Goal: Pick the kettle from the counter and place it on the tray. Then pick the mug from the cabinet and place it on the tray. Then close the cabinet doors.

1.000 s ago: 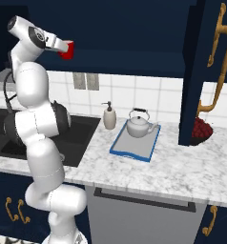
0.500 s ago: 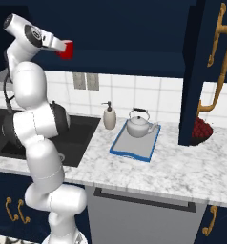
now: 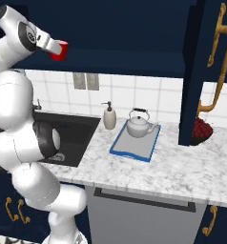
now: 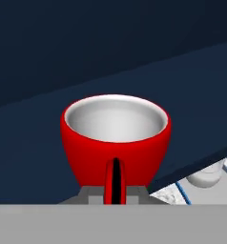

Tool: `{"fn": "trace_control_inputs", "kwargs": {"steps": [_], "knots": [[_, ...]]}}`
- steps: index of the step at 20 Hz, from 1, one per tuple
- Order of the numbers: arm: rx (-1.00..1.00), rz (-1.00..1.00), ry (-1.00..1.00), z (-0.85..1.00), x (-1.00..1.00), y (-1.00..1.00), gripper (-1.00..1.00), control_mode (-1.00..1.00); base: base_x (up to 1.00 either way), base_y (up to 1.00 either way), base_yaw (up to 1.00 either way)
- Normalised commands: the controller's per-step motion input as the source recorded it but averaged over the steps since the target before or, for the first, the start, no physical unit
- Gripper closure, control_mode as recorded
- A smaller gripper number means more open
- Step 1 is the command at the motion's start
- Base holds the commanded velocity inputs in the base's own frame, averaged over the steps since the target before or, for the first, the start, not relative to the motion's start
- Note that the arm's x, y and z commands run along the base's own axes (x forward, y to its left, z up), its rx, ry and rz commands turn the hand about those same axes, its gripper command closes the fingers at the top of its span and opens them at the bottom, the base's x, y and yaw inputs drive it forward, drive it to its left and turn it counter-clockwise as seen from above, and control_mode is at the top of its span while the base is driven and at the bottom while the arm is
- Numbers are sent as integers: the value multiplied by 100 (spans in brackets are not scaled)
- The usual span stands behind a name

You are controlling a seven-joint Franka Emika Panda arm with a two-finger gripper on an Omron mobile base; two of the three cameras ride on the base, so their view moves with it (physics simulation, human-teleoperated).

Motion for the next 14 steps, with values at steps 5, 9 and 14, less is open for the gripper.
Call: {"fn": "trace_control_inputs", "kwargs": {"steps": [5, 9, 14], "knots": [[20, 15, -12, 0, -93, -41, 100, -100, 0, 0, 0], [16, 18, -16, 0, -97, -49, 100, -100, 0, 0, 0], [13, 13, -5, -1, -81, -64, 100, -100, 0, 0, 0]]}}
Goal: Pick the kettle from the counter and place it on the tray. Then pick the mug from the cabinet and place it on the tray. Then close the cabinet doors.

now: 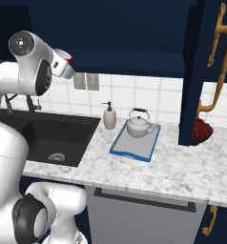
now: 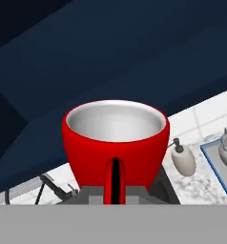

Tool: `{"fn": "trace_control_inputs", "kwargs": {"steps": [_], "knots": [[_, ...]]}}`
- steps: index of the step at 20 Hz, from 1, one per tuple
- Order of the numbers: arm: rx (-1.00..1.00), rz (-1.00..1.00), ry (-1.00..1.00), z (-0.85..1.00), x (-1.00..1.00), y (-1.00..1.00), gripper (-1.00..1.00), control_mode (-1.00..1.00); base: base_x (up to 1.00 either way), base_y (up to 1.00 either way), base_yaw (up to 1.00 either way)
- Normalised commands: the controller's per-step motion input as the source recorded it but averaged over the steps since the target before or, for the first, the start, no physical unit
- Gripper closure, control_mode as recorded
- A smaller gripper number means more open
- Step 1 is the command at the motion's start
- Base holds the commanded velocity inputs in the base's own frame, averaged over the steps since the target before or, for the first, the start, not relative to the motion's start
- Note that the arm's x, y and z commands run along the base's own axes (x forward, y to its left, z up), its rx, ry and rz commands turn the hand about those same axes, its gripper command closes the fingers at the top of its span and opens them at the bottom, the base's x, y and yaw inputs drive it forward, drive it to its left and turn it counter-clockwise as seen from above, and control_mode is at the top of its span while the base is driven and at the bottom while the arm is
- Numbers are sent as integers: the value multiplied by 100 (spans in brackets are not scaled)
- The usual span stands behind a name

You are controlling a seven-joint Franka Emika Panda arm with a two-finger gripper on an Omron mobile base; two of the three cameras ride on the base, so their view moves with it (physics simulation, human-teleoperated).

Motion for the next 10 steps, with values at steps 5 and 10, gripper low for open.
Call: {"fn": "trace_control_inputs", "kwargs": {"steps": [5, 10], "knots": [[3, 14, -3, -14, -71, -72, 100, -100, 0, 0, 0], [1, 24, -2, -27, -47, -82, 100, -100, 0, 0, 0]]}}
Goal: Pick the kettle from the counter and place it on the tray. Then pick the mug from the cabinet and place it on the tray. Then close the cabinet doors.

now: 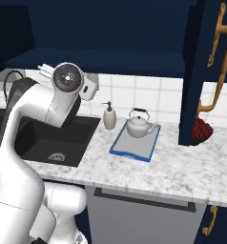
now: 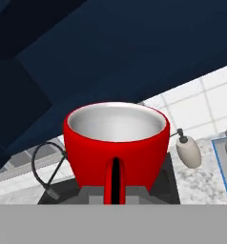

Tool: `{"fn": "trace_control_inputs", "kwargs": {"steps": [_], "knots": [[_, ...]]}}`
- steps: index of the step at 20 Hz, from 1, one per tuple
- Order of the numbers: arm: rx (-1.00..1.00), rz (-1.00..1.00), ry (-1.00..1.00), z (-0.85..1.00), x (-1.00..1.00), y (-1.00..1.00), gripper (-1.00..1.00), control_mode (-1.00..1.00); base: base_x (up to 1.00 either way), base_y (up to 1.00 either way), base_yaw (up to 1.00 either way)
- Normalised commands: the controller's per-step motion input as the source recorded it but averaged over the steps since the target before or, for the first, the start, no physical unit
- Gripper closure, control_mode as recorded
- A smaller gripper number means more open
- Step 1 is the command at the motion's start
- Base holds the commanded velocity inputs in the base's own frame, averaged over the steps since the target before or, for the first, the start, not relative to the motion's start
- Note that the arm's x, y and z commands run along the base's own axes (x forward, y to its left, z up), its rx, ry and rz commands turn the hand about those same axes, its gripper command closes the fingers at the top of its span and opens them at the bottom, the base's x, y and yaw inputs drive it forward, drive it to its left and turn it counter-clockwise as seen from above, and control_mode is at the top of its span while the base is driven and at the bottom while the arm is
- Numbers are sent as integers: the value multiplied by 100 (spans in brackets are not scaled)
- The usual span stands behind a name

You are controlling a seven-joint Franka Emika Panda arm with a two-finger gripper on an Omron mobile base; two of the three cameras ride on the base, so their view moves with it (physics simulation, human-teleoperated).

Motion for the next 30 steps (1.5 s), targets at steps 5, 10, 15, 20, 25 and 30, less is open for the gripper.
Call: {"fn": "trace_control_inputs", "kwargs": {"steps": [5, 10, 15, 20, 25, 30], "knots": [[8, 24, 0, -37, -20, -73, 100, -100, 0, 0, 0], [-3, 22, 0, -44, 13, -37, 100, -100, 0, 0, 0], [-2, 25, 0, -50, 18, -31, 100, -100, 0, 0, 0], [-5, 24, -2, -57, 28, -14, 100, -100, 0, 0, 0], [-22, 12, -5, -60, 31, -4, 100, -100, 0, 0, 0], [-20, 0, -5, -58, 28, -20, 100, -100, 0, 0, 0]]}}
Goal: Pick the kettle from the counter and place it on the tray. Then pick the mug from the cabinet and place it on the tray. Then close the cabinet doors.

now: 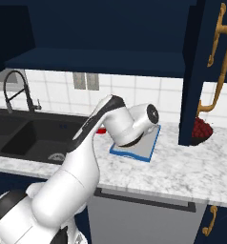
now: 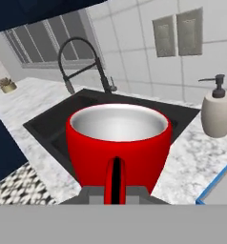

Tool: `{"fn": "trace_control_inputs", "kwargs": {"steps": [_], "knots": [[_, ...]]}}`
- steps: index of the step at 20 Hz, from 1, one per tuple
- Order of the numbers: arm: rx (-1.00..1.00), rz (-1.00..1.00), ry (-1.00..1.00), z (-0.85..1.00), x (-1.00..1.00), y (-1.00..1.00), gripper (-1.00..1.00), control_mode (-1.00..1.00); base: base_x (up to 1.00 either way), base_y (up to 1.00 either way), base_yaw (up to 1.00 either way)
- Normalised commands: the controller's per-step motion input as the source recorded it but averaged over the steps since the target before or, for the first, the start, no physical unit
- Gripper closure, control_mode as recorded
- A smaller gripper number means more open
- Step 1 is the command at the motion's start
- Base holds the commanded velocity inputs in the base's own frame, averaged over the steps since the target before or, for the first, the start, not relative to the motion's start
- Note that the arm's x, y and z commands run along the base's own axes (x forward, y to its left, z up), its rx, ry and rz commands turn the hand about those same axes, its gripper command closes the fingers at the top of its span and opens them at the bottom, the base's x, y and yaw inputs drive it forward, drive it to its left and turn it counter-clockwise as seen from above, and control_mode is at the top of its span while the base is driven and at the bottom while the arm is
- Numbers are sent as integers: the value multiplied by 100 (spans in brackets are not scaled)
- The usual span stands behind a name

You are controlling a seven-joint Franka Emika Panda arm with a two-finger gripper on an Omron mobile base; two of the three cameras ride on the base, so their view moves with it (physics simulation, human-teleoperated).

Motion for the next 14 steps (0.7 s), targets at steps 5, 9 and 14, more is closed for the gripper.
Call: {"fn": "trace_control_inputs", "kwargs": {"steps": [5, 9, 14], "knots": [[-1, 0, -2, -54, 16, -28, 100, -100, 0, 0, 0], [0, 0, -4, -61, 19, -27, 100, -100, 0, 0, 0], [-7, 0, -5, -47, 26, -17, 100, -100, 0, 0, 0]]}}
